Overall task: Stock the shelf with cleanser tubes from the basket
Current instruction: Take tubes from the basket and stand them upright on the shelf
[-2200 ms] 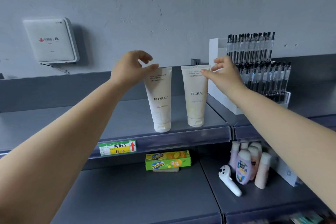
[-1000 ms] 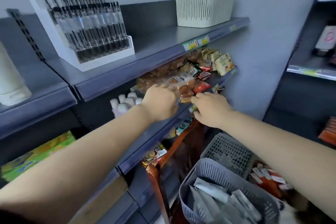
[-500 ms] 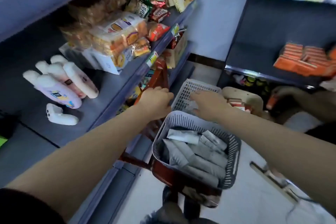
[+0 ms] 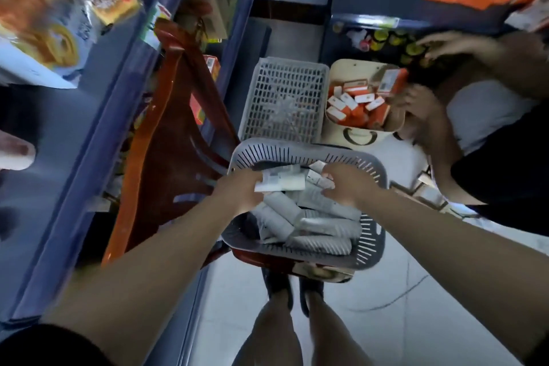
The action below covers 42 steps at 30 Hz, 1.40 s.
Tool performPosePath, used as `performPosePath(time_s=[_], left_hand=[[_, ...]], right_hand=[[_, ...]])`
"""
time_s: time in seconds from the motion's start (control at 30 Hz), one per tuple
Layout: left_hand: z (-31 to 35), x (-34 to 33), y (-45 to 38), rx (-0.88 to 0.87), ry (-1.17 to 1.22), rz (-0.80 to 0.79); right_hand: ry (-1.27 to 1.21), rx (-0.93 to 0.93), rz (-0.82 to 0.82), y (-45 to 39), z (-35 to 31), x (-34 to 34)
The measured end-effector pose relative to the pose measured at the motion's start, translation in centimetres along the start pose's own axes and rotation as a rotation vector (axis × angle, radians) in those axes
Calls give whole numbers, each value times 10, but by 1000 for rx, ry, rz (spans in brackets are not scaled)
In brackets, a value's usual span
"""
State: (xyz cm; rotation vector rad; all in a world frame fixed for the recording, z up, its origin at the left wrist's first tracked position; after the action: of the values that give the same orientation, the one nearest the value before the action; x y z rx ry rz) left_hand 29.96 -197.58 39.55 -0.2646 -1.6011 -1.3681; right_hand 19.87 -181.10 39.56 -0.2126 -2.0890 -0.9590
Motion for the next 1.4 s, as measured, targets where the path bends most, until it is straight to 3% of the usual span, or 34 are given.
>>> performPosePath(time_s=[0.27,0.5,0.7,0.9,1.0,1.23,1.4], left_hand=[[-16,-79,-73,74,83,-97],[-17,-118,-127,69,77,-51],[-25,-134,-157,51,17,18],[-25,-134,-152,49,-21,-64],[-22,-119,-141,47,116,-91],[-17,-79,-113,89,813,16],[-6,-23,-75,78,914,41]], right_hand=[[-61,-111,-54,-46,49,-86],[113,-137,-114,-86,64,-139],[304,-119,-92,-103,62,-157],[407,-38,-125,-109,57,-157],[276,-29,-131,-102,60,-155],[-159,-104,7,-79,64,-117],[-543,-111,66,-58,48,-56]])
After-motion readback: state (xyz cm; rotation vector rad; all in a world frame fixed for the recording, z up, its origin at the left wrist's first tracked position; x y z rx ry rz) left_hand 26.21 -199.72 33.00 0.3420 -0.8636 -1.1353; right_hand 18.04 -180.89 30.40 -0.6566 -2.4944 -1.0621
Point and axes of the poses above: each hand's wrist, its own y-axis away from the middle knuckle, its own x-axis out of the back of the hand, z = x × y, the point moved 8 cm from there along -y, towards the middle knuckle, and after that the axes turned 9 degrees about x, right-handed, at the moved point
